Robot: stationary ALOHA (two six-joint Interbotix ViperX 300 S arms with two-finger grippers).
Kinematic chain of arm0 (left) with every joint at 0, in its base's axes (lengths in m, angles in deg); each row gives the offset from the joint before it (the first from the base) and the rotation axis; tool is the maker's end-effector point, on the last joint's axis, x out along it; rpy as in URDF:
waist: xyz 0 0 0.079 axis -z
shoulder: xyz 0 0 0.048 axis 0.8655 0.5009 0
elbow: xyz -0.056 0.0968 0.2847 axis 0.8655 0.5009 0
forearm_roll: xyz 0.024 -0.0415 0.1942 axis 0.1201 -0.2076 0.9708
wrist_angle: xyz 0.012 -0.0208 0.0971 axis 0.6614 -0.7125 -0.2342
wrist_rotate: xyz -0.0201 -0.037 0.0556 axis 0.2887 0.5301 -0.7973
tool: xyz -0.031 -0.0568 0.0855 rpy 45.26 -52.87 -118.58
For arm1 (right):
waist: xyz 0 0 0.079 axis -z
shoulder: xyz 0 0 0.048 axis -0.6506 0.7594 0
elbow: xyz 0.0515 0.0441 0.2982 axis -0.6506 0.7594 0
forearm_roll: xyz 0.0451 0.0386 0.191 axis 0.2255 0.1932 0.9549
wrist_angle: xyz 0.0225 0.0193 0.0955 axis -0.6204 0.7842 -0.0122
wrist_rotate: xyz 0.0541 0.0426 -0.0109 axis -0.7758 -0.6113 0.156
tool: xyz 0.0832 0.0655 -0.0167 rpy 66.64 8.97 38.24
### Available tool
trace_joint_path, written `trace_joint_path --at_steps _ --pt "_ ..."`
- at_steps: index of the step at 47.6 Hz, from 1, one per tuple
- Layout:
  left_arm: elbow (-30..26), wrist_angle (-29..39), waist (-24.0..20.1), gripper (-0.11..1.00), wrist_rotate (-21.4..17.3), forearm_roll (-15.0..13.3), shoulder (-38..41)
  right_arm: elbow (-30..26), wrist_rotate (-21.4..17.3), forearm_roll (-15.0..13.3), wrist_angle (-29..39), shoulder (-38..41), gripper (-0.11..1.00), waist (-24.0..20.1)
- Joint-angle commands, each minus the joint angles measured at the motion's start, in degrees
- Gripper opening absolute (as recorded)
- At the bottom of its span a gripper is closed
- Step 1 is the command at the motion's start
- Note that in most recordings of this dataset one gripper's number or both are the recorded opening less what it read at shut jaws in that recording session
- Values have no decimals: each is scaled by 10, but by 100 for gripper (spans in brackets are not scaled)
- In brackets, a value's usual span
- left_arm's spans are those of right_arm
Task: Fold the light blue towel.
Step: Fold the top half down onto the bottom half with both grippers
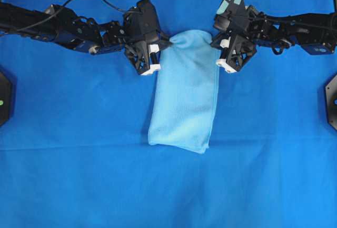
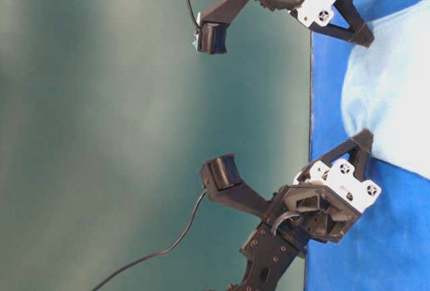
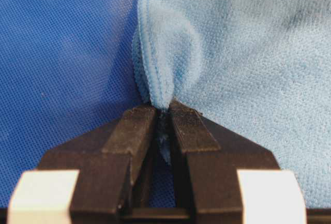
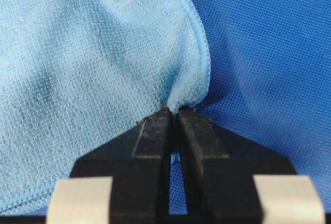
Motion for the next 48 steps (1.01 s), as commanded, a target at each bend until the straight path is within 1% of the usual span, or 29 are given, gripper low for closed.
trace_joint_path --at_steps 1,8,16,18,21,24,27,35,43,48 --pt "0 6 -3 5 -1 -2 -9 -11 1 -4 -2 -5 4 3" --pt "1 26 -9 5 -9 -1 -33 -21 3 -4 -2 -14 4 14" --pt "3 36 -40 5 -14 -1 -77 -30 4 -19 -2 -30 4 34" --pt "2 36 -48 5 -22 -1 -83 -32 4 -23 -2 -33 4 40" --pt "1 36 -59 5 -44 -1 -87 -34 4 -26 0 -38 4 43" --pt "-2 35 -64 5 -47 -1 -87 -37 4 -29 4 -41 4 46" --pt "-2 35 -64 5 -47 -1 -87 -42 4 -34 7 -45 4 47" --pt "5 36 -63 5 -30 -1 -91 -57 4 -45 23 -46 4 48" --pt "18 37 -55 5 -25 -1 -108 -72 2 -45 49 -52 4 47" --pt "27 42 -41 5 -25 -1 -134 -75 -1 -45 68 -72 4 36"
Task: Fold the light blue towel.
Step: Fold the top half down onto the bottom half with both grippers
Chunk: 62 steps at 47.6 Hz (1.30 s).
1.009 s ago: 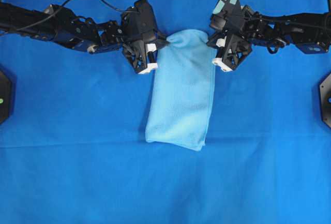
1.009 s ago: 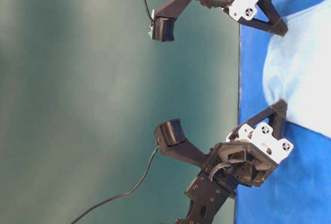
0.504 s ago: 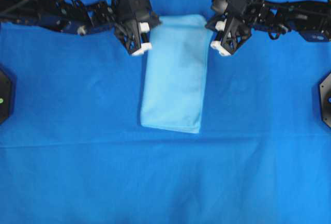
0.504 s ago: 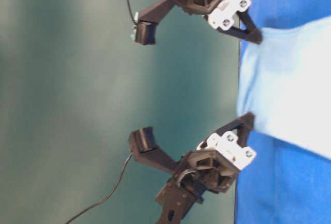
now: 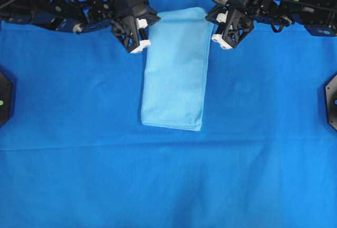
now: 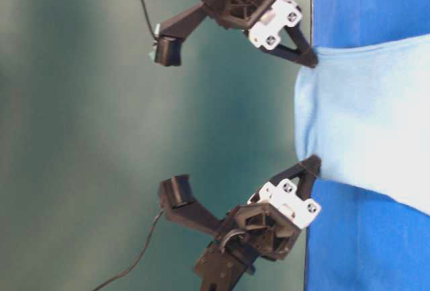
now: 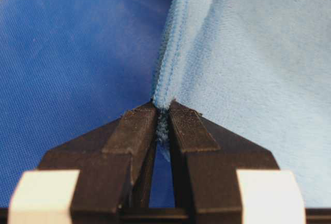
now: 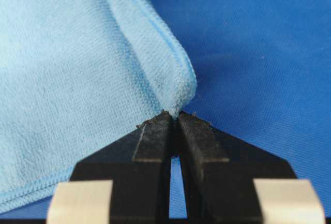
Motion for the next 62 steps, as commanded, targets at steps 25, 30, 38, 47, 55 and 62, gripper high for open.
trace_joint_path --at_steps 25,30,38,47,55,62 --pt "72 105 154 5 -27 -1 -129 -5 -35 7 98 -82 4 -173" --pt "76 104 187 5 -19 0 -124 1 -54 7 101 -82 4 -196" --pt "88 83 211 5 -1 -1 -97 18 -75 8 91 -71 4 -214" --pt "94 47 231 5 14 -3 -71 34 -106 8 67 -48 4 -226" --pt "97 37 243 5 27 -4 -54 40 -115 8 53 -41 4 -231" --pt "96 37 243 5 28 -3 -45 40 -116 8 45 -40 4 -232"
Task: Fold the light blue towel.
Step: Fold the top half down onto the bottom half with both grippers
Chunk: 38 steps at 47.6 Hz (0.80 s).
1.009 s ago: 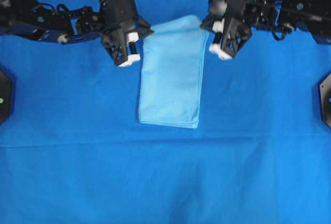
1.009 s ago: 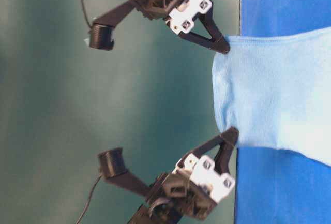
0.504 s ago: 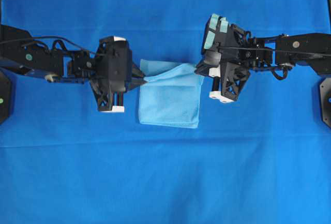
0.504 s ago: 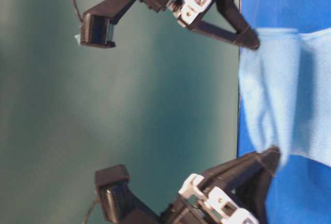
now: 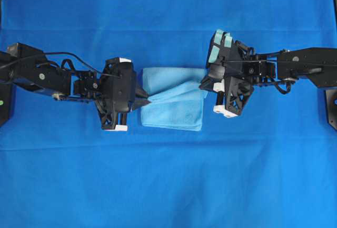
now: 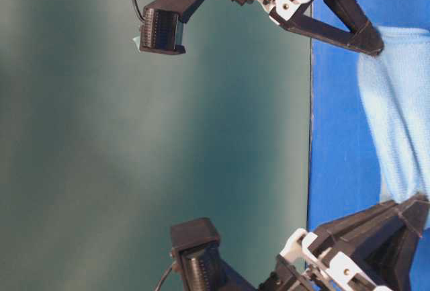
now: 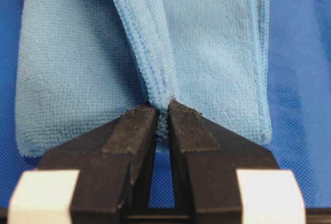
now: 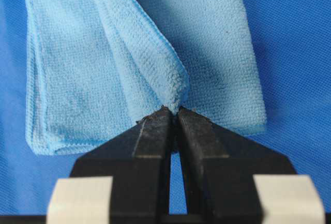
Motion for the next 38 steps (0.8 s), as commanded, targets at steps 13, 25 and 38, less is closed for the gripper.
trace_joint_path --at_steps 13,25,38 --pt "-9 -1 -1 5 0 0 -1 -8 -16 6 -11 -2 5 -1" --pt "-18 -6 6 30 1 0 -3 -18 -19 4 -25 4 42 -26" --pt "-16 37 28 74 0 0 -76 -29 -19 4 11 -38 55 -57"
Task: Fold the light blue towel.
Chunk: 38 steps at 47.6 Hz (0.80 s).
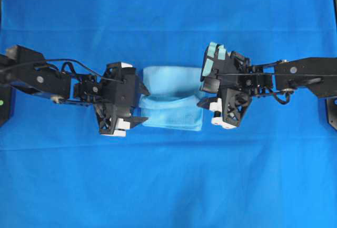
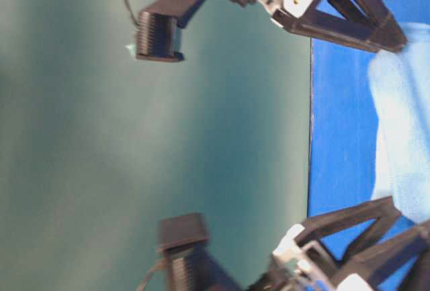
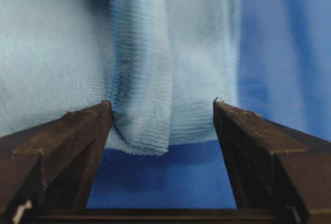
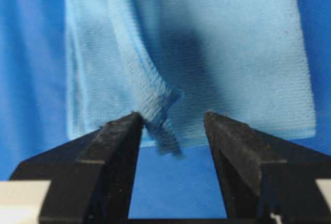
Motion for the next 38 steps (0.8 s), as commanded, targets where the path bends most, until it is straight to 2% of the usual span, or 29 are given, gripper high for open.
trace_joint_path --at_steps 1,17,26,38 --pt "-6 16 8 74 0 -1 -48 -15 -1 -1 17 -37 55 -12" --pt "28 92 18 73 -2 -1 -192 -10 4 -3 67 -138 55 -33" --pt "74 96 18 72 -1 -1 -306 6 4 -28 74 -214 55 -31" --pt "137 117 18 72 -1 -1 -502 56 4 -54 67 -339 55 -8"
